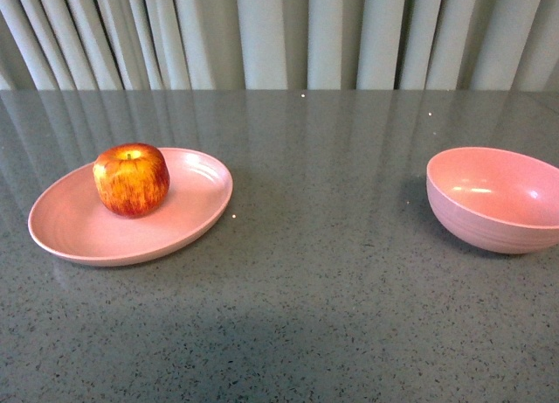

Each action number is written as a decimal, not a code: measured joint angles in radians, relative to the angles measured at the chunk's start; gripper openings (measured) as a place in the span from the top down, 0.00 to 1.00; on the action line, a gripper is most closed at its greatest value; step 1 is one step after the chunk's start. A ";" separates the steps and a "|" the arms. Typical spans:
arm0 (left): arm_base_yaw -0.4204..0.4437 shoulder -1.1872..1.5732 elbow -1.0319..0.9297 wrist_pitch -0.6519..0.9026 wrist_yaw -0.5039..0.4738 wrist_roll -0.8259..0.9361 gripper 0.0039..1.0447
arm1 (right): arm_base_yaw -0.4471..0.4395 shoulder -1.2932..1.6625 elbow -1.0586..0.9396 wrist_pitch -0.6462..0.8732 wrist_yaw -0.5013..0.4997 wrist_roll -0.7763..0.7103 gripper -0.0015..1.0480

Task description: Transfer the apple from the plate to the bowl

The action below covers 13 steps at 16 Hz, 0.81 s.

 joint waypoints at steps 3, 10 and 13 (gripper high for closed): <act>0.000 0.000 0.000 0.000 0.000 0.000 0.06 | 0.000 0.000 0.000 0.000 0.000 0.000 0.06; 0.000 0.000 0.000 0.000 0.000 0.000 0.06 | 0.000 0.000 0.000 0.000 0.000 0.000 0.06; 0.000 0.000 0.000 0.000 0.000 0.000 0.06 | 0.000 0.000 0.000 0.000 0.000 0.000 0.06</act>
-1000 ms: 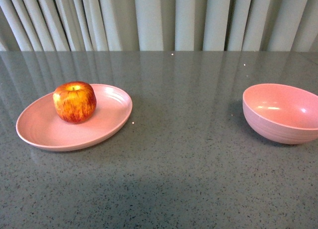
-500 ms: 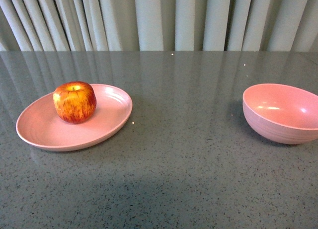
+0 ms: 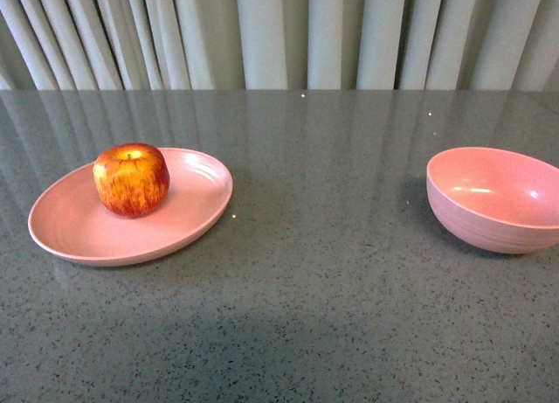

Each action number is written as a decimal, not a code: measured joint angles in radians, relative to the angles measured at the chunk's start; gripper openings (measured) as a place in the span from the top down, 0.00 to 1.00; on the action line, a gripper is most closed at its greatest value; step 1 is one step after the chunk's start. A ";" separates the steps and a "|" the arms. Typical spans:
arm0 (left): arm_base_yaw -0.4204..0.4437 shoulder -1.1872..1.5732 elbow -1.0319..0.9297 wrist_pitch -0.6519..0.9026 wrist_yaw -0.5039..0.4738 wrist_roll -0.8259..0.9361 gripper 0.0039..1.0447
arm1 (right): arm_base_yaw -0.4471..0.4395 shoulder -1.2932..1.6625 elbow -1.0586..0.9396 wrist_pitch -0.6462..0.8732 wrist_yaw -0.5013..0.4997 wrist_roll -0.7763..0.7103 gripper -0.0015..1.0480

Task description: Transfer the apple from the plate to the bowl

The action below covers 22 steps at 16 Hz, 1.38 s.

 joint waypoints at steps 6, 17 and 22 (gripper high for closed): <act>0.000 0.000 0.000 0.000 0.000 0.000 0.06 | 0.023 0.021 0.019 -0.079 0.061 0.036 0.06; 0.000 0.000 0.000 0.000 0.000 0.000 0.06 | -0.008 1.236 0.713 0.188 -0.124 0.046 0.06; 0.000 0.000 0.000 0.000 0.000 0.000 0.06 | -0.026 1.619 1.009 -0.114 -0.125 0.018 0.06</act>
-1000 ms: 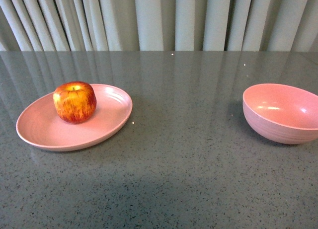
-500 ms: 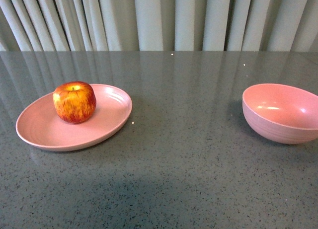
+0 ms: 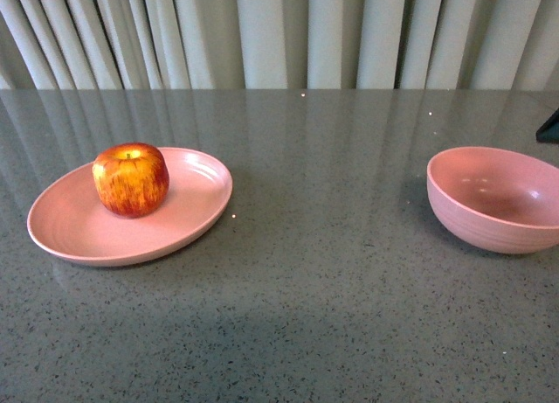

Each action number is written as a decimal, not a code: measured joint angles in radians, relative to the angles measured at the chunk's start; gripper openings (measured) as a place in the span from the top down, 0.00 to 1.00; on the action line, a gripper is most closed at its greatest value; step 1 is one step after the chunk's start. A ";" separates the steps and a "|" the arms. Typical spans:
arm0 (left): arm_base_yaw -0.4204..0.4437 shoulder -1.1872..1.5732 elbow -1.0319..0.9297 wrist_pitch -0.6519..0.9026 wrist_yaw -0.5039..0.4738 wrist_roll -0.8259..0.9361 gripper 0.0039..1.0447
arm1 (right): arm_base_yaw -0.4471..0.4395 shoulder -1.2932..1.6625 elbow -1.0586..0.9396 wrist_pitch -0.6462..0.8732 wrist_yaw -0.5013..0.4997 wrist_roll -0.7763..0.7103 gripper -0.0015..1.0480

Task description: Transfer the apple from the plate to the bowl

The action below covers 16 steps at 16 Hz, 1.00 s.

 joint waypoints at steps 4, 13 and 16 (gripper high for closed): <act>0.000 0.000 0.000 0.000 0.000 0.000 0.06 | 0.000 0.093 0.042 -0.072 -0.016 0.014 0.06; 0.000 0.000 0.000 0.000 0.000 0.000 0.06 | 0.020 0.183 0.096 -0.085 -0.014 0.076 0.16; 0.000 0.000 0.000 0.000 0.000 0.000 0.06 | 0.022 0.196 0.096 -0.079 -0.014 0.091 0.46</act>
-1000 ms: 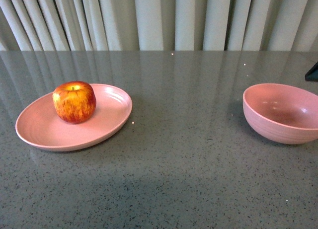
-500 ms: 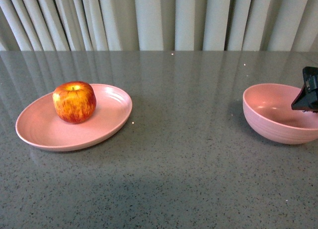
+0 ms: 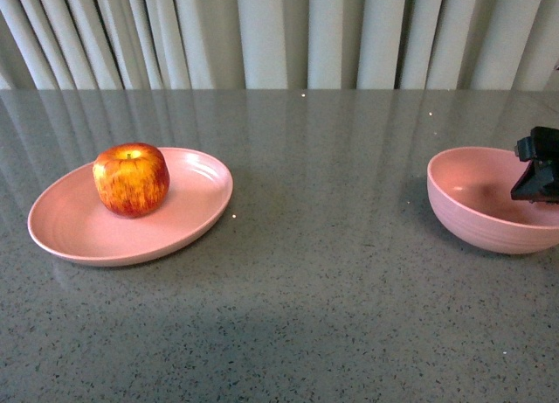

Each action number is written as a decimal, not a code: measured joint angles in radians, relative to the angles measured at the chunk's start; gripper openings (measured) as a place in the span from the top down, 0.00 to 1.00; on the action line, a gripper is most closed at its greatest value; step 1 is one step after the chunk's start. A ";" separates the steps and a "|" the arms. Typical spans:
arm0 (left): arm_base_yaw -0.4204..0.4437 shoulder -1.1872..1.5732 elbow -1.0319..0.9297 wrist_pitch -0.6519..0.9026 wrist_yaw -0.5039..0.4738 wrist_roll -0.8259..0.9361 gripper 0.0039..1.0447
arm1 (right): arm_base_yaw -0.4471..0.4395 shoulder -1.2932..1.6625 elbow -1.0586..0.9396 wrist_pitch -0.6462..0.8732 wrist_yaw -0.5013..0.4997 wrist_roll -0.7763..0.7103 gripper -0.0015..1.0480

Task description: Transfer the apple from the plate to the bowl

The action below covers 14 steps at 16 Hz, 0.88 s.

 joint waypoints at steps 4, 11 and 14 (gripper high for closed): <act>0.000 0.000 0.000 0.000 0.000 0.000 0.06 | 0.004 0.000 0.000 0.003 -0.010 0.016 0.84; 0.000 0.000 0.000 0.000 0.000 0.000 0.06 | 0.011 -0.161 -0.001 -0.036 -0.084 0.024 0.97; 0.000 0.000 0.000 0.000 0.000 0.000 0.06 | 0.120 -0.181 0.000 -0.046 -0.072 0.028 0.97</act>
